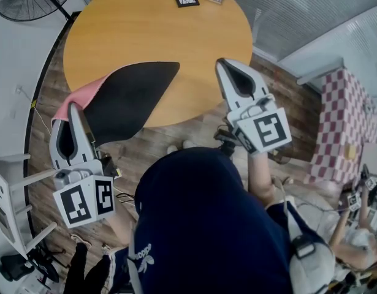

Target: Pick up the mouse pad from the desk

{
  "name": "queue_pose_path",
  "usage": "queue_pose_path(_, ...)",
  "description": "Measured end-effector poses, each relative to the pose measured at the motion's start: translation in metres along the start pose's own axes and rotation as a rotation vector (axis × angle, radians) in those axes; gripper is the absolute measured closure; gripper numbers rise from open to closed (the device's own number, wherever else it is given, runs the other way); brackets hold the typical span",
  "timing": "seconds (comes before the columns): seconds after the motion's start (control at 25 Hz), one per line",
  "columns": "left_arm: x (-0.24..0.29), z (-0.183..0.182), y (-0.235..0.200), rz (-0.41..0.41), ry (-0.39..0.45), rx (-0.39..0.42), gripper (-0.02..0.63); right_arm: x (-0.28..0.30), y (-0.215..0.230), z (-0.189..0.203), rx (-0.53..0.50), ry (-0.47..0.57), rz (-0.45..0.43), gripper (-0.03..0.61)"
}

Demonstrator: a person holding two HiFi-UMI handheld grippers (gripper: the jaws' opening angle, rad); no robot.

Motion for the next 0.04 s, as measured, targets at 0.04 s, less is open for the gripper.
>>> queue_pose_path(0.04, 0.0009, 0.0006, 0.0003, 0.001, -0.001, 0.000, 0.594, 0.0003, 0.0007, 0.0007, 0.001, -0.002, 0.000, 0.575)
Point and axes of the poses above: the fingertips, and each gripper's own axes: x forward along the fingers, y to its right, z out of its underside, the point moved 9 cm from there along -x, backward along the fingers, and after that the axes turned 5 degrees about y, right-handed, at the moved point
